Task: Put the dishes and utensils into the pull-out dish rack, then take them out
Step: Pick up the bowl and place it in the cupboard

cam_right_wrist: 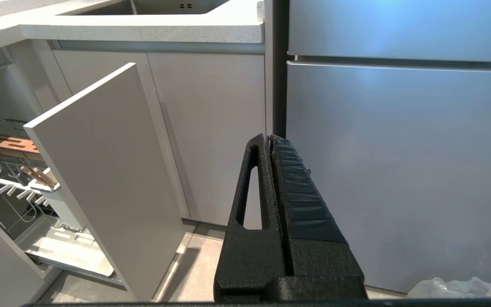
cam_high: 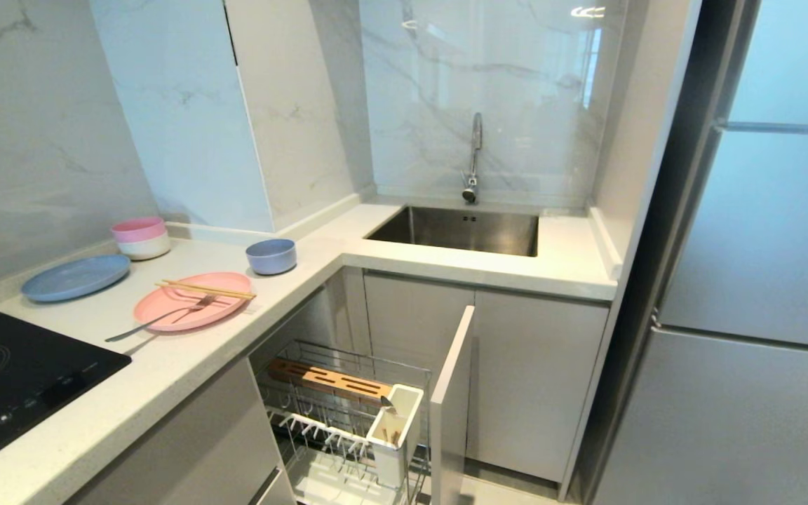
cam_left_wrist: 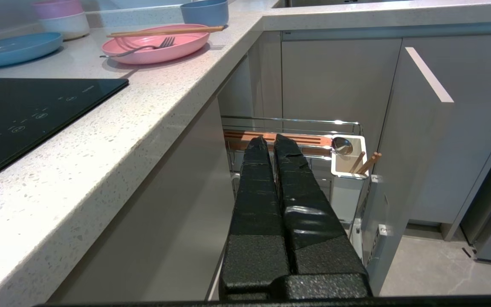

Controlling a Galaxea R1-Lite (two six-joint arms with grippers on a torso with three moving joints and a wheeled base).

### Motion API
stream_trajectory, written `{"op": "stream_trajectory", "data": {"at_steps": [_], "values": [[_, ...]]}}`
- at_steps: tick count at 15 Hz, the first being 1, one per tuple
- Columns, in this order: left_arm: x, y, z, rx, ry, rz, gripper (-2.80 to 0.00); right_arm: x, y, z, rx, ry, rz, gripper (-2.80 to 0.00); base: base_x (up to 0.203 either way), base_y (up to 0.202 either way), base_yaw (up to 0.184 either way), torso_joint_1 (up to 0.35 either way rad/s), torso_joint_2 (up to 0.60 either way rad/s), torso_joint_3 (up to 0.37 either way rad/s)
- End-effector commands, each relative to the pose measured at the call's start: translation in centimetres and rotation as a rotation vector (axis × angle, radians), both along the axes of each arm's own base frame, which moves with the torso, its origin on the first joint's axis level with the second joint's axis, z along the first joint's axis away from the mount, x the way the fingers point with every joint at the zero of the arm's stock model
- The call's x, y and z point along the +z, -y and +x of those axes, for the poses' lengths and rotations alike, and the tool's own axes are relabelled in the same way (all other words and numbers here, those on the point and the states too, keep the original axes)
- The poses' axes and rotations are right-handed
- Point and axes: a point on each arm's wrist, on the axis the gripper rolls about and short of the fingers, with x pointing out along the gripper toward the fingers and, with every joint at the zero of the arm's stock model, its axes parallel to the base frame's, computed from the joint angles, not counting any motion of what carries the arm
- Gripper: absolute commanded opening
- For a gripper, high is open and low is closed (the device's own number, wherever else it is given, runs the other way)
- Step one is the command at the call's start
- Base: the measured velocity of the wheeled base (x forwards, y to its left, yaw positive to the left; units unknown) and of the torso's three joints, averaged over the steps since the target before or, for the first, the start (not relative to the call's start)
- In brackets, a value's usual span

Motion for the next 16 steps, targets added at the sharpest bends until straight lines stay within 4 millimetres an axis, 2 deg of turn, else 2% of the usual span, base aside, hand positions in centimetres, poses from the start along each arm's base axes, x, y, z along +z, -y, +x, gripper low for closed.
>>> {"op": "stream_trajectory", "data": {"at_steps": [1,10,16], "values": [[-0.01,0.00,0.01,0.000,-0.003,0.002,-2.80,0.01,0.00,0.00,0.000,0.001,0.000,-2.80,0.000,0.000,0.000,0.000,0.00,0.000],[0.04,0.00,0.01,0.001,0.001,-0.035,-2.80,0.00,0.00,0.00,-0.001,0.000,0.000,-2.80,0.000,0.000,0.000,0.000,0.00,0.000],[0.04,0.00,0.01,0.001,0.001,-0.034,-2.80,0.00,0.00,0.00,0.000,0.000,0.000,-2.80,0.000,0.000,0.000,0.001,0.00,-0.164]]}}
